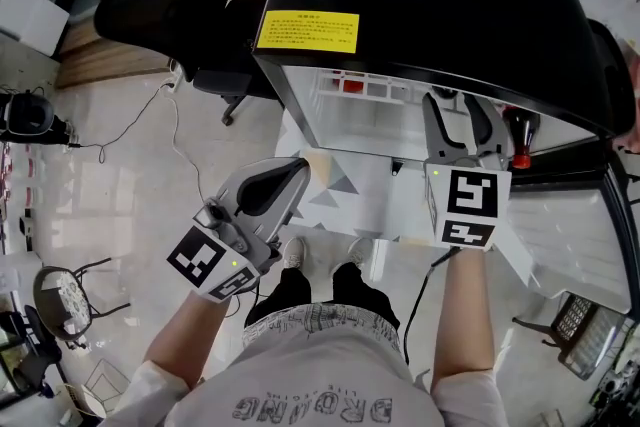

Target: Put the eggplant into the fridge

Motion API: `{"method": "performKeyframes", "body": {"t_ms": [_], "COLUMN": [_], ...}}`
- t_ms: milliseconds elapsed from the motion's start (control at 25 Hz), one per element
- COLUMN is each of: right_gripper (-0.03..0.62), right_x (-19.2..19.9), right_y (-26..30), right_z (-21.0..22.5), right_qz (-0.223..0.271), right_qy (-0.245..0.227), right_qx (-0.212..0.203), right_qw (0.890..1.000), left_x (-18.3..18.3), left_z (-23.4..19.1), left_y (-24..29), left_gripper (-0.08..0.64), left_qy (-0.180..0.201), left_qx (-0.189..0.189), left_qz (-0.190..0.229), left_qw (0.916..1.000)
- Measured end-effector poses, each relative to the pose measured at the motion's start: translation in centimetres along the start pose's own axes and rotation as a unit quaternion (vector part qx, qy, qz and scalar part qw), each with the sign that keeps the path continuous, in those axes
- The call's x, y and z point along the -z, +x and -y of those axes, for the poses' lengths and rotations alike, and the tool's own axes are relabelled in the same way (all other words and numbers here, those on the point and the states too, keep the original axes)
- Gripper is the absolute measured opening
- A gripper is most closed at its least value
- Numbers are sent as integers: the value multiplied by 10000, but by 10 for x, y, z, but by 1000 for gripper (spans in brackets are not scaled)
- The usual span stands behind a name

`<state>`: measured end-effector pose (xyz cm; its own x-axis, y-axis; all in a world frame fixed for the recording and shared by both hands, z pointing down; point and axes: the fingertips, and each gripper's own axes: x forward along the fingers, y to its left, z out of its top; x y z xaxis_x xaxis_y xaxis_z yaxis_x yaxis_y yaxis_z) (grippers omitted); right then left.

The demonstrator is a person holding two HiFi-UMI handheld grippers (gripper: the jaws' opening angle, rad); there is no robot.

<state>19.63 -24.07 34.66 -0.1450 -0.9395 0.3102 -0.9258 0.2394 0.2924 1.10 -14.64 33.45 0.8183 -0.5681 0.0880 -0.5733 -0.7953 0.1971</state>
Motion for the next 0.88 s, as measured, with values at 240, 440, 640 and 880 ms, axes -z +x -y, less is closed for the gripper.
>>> {"method": "performKeyframes", "body": {"t_ms": [240,440,640,880], "right_gripper": [174,119,70,34], "right_x": [-3,-6,-11,-2], "right_y": [-25,-49,-72,-95], "right_z": [-6,-14,-27,-51], "right_qz": [207,351,489,472], "right_qy": [73,129,233,320], "right_qx": [91,168,201,189], "right_qw": [9997,9992,9983,9982], "left_x": [-2,-5,-8,-14], "left_z": [8,14,19,22], "left_y": [-6,-12,-20,-31], "left_gripper": [8,8,8,8], "left_qy": [69,151,207,218], "left_qx": [166,326,457,630], "left_qz": [-2,-12,-5,39], "left_qw": [9998,9994,9987,9978]}}
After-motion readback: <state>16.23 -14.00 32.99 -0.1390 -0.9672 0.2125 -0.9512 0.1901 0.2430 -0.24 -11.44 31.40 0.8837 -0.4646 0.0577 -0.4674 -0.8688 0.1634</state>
